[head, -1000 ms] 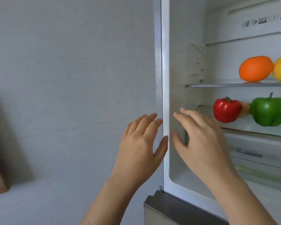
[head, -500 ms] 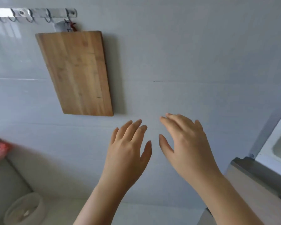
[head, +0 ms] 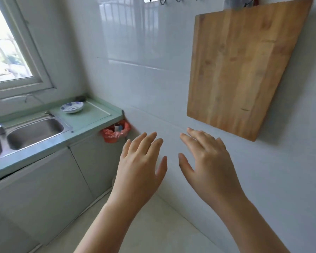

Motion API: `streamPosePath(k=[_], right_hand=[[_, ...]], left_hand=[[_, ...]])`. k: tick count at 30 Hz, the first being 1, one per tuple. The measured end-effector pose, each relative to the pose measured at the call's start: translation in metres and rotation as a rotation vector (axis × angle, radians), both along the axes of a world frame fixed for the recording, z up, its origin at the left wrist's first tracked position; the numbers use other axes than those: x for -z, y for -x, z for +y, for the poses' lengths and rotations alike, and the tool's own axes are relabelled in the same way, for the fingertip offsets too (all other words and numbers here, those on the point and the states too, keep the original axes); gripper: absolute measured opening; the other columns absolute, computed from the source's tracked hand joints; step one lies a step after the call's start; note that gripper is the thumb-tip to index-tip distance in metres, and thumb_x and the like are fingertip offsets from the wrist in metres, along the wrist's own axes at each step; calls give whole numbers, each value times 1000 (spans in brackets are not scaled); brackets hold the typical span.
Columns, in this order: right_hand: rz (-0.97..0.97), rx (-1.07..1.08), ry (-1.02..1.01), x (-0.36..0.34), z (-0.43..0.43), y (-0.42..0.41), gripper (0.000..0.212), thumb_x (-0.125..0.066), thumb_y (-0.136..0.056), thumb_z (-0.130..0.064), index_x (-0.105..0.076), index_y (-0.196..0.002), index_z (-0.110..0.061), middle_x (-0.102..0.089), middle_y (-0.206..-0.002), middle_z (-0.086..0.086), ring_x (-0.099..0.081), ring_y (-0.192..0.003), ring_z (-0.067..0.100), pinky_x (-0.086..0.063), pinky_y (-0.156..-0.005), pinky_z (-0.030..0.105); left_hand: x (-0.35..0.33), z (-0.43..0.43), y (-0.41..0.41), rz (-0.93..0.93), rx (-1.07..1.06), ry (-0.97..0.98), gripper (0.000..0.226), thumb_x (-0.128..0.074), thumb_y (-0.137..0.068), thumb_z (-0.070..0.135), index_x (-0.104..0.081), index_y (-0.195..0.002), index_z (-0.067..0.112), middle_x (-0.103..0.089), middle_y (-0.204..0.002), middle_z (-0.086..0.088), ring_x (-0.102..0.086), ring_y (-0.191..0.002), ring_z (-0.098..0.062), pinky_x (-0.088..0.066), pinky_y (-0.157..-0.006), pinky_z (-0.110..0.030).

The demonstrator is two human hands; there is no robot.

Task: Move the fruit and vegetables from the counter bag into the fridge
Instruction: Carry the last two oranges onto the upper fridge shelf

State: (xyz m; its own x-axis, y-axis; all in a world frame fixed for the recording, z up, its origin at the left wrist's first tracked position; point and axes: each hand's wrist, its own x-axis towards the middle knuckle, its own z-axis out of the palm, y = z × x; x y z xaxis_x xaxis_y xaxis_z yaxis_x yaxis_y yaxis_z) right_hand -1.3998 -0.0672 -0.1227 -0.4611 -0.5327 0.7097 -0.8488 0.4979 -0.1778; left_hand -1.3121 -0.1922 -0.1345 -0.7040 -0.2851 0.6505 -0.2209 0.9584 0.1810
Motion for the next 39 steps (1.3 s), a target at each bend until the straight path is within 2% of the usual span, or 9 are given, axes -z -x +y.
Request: streamPosePath(k=[3, 9, 14, 21, 28, 33, 39], right_hand=[[-5, -123, 3, -4, -57, 10, 43, -41, -79, -30, -65, -108, -8, -66, -112, 11, -62, -102, 30, -46, -84, 55], [-12, -418, -20, -4, -170, -11, 45, -42, -78, -31, -64, -111, -8, -65, -113, 11, -61, -104, 30, -48, -85, 53], [-36, -581, -87, 8, -246, -59, 47, -40, -78, -33, -64, -113, -10, -64, -117, 8, -59, -109, 29, -43, -89, 57], [-32, -732, -102, 15, -349, -161, 47, -39, -78, -34, -64, -111, -11, -65, -112, 8, -61, -105, 27, -44, -87, 56], [-31, -917, -45, 3, -462, -299, 45, -41, -78, -32, -64, -110, -10, -66, -111, 9, -60, -106, 28, -46, -87, 53], [-58, -1013, -38, 16, -518, -384, 39, -56, -73, -24, -65, -107, -8, -67, -110, 11, -62, -103, 31, -47, -86, 55], [-70, -1104, -81, 31, -578, -454, 39, -59, -71, -22, -66, -106, -8, -67, -109, 11, -63, -101, 32, -45, -85, 55]], left_hand=[[-3, -49, -7, 16, -126, -31, 42, -43, -82, 35, -62, -110, 11, -60, -123, -5, -52, -117, -27, -35, -99, -42], [0, -121, -55, 36, -424, -38, 41, -43, -82, 35, -62, -109, 11, -61, -121, -6, -54, -115, -27, -36, -97, -48], [15, -172, -115, 38, -602, -72, 41, -44, -82, 34, -63, -108, 9, -62, -119, -9, -56, -113, -29, -41, -95, -52], [21, -252, -218, 117, -755, -78, 39, -46, -81, 32, -64, -106, 9, -64, -116, -8, -58, -109, -29, -40, -94, -51], [16, -337, -362, 120, -894, -56, 41, -45, -81, 32, -62, -109, 7, -62, -118, -10, -57, -110, -29, -41, -94, -48], [25, -375, -446, 105, -1032, -89, 43, -43, -81, 33, -63, -109, 8, -62, -119, -10, -55, -113, -29, -35, -97, -52], [46, -416, -517, 107, -1134, -140, 42, -42, -82, 33, -62, -110, 9, -62, -119, -9, -55, -114, -29, -31, -98, -52]])
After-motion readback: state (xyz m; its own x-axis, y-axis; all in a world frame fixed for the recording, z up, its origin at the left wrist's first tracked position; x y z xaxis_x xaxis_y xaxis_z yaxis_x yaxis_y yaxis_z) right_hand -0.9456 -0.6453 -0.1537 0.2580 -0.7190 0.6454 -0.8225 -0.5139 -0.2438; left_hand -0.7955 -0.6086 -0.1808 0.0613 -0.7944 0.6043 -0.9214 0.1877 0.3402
